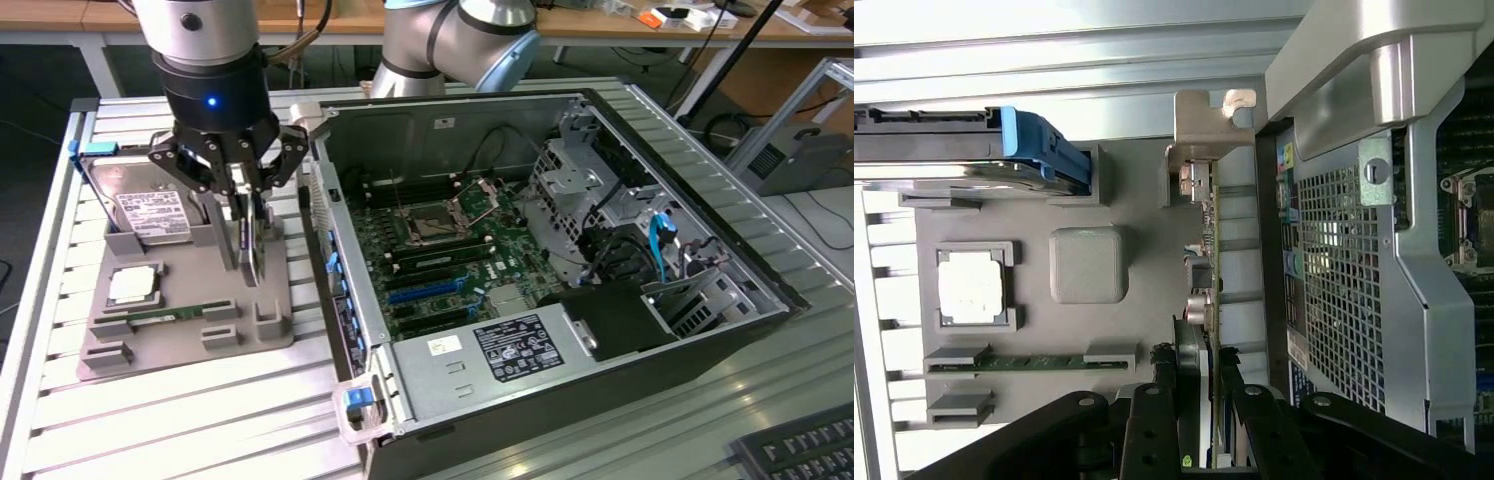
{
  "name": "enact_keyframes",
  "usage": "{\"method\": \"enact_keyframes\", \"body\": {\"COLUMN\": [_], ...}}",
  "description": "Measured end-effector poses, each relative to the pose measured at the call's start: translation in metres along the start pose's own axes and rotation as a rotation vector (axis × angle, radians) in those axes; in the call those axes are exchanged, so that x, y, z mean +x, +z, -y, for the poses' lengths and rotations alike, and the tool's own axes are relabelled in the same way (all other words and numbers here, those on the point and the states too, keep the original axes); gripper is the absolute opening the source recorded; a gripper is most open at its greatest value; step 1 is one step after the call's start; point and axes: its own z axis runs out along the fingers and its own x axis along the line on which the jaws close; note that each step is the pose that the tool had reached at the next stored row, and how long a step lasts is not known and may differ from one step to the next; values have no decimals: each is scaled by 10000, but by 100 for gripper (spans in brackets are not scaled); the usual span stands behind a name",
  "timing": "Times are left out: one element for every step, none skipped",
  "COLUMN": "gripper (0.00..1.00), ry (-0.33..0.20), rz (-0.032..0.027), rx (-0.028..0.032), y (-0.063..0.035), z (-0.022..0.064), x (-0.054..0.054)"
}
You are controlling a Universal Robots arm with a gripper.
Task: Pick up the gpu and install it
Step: 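Pick up the gpu and move the gpu toward the slot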
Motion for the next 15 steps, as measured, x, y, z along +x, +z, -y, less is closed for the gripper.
{"method": "enact_keyframes", "body": {"gripper": [27,27,27,27,27,27,27,27,27,27,27,27,27,27,27], "ry": [0,0,0,1,1,0,0,0,0,1,0,0,0,1,0], "rz": [0,0,0,0,0,0,0,0,0,0,0,0,0,0,0], "rx": [0,0,0,0,-1,-1,0,-1,0,0,0,-1,0,0,0], "y": [-3,-5,-7,-10,-13,-16,-19,-20,-23,-24,-27,-29,-30,-32,-34], "z": [0,0,0,0,0,0,0,0,0,0,0,0,0,0,0], "x": [0,0,0,0,0,0,-1,-1,-1,-1,-1,-1,-1,-1,-1]}}
